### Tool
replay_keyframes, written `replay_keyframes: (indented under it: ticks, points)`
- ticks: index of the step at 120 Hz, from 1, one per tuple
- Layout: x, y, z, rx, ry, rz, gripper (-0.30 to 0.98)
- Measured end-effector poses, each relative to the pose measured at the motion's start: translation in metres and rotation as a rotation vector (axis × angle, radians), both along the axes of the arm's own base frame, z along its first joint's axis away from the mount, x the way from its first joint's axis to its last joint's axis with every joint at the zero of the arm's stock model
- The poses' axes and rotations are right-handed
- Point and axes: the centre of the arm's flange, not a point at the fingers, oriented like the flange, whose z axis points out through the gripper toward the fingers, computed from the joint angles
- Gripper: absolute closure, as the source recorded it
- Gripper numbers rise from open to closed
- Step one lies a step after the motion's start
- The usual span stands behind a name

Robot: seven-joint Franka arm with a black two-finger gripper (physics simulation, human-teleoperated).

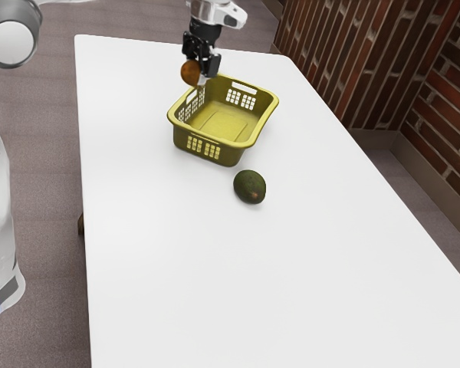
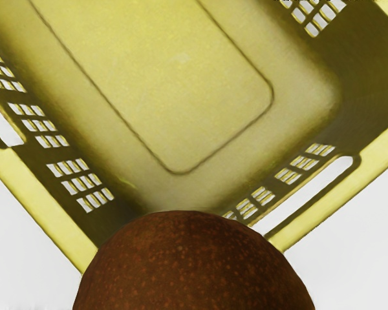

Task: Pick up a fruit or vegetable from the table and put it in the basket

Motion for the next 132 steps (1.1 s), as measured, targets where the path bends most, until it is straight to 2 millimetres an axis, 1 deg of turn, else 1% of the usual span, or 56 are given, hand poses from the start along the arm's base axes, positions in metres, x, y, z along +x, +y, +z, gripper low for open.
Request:
replay_keyframes:
  ticks: [13,23,31,36,47,72,78,87,98,112,132]
  points:
    - [0.014,-0.002,-0.010,0.007,-0.010,0.002,0.42]
    - [0.020,-0.005,-0.011,0.012,-0.030,0.000,0.41]
    - [0.021,-0.004,-0.011,0.015,-0.041,0.006,0.41]
    - [0.021,-0.001,-0.012,0.015,-0.046,0.014,0.41]
    - [0.023,0.009,-0.021,0.012,-0.043,0.040,0.42]
    - [0.016,0.027,-0.024,0.010,-0.051,0.086,0.41]
    - [0.014,0.030,-0.024,0.004,-0.053,0.096,0.37]
    - [0.013,0.032,-0.026,-0.022,-0.058,0.111,0.22]
    - [0.014,0.031,-0.028,-0.040,-0.057,0.120,0.12]
    - [0.018,0.028,-0.031,-0.050,-0.052,0.119,0.06]
    - [0.019,0.020,-0.030,-0.058,-0.047,0.109,0.02]
